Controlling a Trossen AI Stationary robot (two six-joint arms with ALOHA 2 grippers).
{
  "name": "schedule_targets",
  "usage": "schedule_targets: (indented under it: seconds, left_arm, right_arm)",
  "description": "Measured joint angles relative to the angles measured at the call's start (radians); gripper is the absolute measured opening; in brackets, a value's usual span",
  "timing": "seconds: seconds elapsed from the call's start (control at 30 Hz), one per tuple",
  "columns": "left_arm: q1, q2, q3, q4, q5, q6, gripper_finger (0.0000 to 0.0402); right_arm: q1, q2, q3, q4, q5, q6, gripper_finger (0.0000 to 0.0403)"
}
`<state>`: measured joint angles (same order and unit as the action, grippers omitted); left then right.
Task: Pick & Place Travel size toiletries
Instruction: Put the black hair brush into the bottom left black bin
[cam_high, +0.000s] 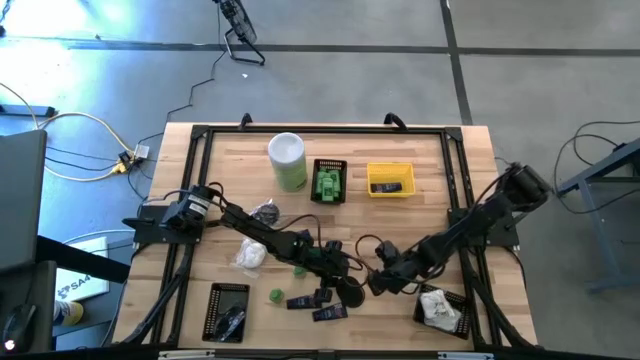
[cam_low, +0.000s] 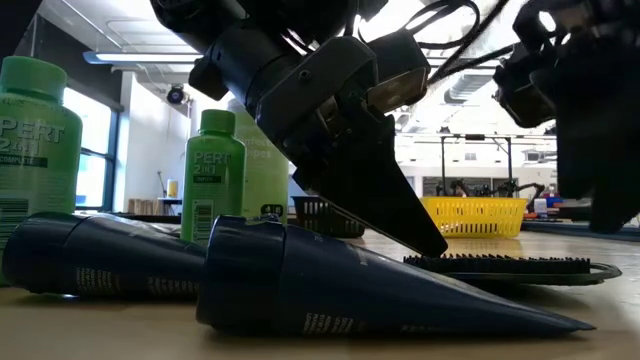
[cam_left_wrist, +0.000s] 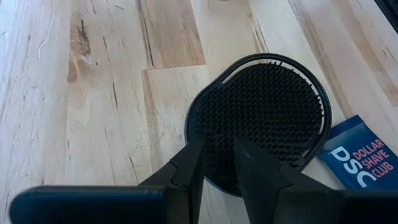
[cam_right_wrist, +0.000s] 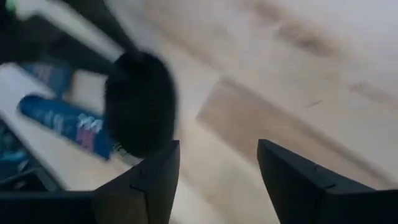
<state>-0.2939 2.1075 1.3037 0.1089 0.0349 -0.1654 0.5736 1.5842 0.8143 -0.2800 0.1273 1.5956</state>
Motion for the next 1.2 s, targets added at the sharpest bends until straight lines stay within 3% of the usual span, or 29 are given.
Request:
schedule_targets:
  seconds: [0.47, 0.8, 1.2]
  left_arm:
    - [0.0, 0.0, 0.0, -0.001, -0.003, -0.007, 0.0083]
    - [0.0, 0.0, 0.0, 0.0, 0.001, -0.007, 0.0083]
    - [0.0, 0.0, 0.0, 0.0, 0.0, -0.008, 0.0083]
  right_arm:
    - [-0.033, 0.167, 0.001, 0.283, -0.162, -0.032, 0.0164]
    - [-0.032, 0.193, -0.001, 0.407, -0.126, -0.108, 0.0142]
    - [-0.032, 0.192, -0.001, 0.385, -0.1, -0.108, 0.0011]
